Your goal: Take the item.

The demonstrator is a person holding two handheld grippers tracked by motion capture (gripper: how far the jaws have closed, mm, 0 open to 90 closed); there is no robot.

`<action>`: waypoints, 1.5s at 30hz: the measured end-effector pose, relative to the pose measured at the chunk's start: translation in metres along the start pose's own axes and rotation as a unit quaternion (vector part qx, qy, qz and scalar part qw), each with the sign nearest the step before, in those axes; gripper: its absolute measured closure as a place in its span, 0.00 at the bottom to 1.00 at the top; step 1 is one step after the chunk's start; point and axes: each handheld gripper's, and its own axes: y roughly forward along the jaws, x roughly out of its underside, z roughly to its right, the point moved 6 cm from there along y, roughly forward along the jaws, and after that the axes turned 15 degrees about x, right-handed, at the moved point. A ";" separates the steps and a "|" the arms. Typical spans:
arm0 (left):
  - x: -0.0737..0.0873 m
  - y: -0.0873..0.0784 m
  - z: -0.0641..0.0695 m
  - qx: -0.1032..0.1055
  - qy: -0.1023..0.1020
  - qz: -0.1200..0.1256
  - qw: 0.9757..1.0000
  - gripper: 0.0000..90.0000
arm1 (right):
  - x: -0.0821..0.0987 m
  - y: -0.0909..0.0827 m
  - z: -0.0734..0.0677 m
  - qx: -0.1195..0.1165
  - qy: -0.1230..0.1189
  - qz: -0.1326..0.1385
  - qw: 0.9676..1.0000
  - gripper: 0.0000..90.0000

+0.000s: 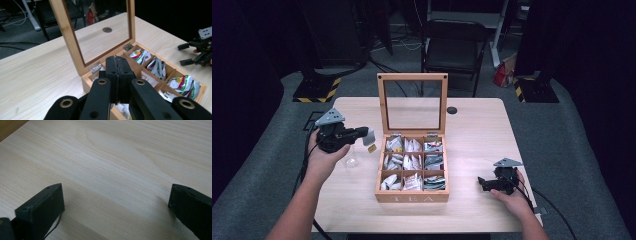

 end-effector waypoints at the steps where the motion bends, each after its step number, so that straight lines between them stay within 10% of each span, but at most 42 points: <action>1: 0.000 -0.001 -0.001 -0.003 0.000 0.002 1.000 0.99 | 0.000 0.000 0.000 0.000 0.000 0.000 1.000 0.00; 45: 0.021 -0.045 -0.048 -0.079 -0.041 0.010 0.996 0.99 | 0.000 0.000 0.000 0.000 0.000 0.000 1.000 0.00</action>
